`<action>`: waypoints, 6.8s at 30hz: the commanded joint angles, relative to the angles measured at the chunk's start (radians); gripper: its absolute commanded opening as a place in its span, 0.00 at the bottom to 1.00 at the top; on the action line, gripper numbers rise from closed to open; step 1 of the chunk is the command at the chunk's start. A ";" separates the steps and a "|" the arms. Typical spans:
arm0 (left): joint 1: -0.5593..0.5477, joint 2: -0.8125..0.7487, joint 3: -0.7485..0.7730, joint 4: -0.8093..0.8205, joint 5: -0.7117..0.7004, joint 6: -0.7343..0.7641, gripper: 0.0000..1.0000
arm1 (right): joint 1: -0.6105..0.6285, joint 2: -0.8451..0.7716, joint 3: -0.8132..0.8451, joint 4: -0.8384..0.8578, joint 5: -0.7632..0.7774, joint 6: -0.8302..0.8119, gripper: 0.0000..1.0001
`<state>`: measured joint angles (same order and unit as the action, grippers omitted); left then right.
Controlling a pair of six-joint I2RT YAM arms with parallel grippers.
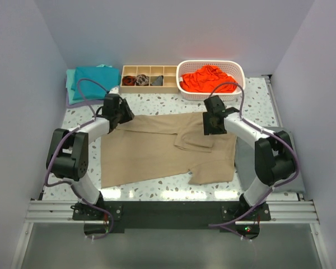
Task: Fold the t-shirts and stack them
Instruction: Fold the tshirt
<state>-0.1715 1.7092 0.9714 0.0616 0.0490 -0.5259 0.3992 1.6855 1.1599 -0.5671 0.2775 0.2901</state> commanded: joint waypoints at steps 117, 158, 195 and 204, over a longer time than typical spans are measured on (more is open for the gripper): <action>-0.031 -0.732 -0.566 -0.465 -0.336 -0.290 0.46 | 0.058 -0.885 -0.717 -0.022 -0.350 0.474 0.00; -0.063 -0.761 -0.557 -0.603 -0.196 -0.448 0.59 | 0.056 -0.638 -0.391 0.030 -0.189 0.233 0.09; -0.126 -0.792 -0.639 -0.597 -0.351 -0.556 0.00 | 0.056 -0.655 -0.325 0.013 -0.225 0.172 0.07; -0.125 -0.705 -0.444 -0.629 -0.465 -0.401 0.00 | 0.056 -0.590 -0.290 0.029 -0.144 0.175 0.07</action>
<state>-0.2951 0.9554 0.4164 -0.5613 -0.3218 -1.0325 0.4519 1.0538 0.8078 -0.5610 0.0784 0.4778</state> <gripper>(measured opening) 0.012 0.072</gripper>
